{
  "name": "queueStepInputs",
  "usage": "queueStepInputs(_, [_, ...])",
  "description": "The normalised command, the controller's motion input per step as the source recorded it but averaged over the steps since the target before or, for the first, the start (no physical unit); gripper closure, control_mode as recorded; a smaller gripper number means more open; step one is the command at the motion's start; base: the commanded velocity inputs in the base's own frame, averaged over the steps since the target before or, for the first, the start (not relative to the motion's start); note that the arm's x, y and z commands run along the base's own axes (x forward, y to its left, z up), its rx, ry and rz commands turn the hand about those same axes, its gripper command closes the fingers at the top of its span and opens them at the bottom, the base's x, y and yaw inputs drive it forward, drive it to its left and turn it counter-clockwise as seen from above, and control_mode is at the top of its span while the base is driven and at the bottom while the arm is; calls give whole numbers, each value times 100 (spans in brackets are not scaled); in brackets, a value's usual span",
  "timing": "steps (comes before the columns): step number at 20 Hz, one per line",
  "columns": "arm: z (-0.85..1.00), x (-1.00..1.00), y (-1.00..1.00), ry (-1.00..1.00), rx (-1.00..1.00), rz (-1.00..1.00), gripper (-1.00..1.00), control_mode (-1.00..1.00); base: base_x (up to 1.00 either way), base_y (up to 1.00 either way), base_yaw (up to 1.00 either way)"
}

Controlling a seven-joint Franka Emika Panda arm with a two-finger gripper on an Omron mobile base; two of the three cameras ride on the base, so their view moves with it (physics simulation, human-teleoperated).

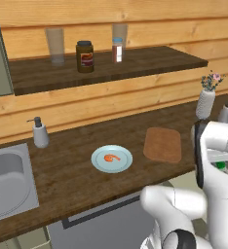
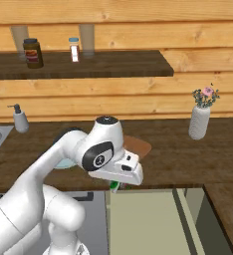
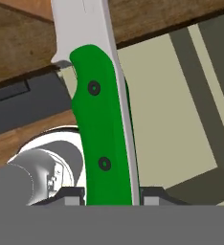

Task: Pick up the knife from the drawer and place it on the cutting board. Then place the meat from the plate to the cutting board.

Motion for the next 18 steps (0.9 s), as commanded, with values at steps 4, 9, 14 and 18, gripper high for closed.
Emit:
queueStepInputs(4, [-21,100,62,1,0,2,100,-100,0,0,0])
queueStepInputs(9, [-21,98,20,0,0,4,100,-100,0,0,0])
queueStepInputs(14, [-25,76,0,0,4,8,100,-100,0,0,0])
queueStepInputs(18, [-21,66,-1,0,8,4,100,-100,0,0,0])
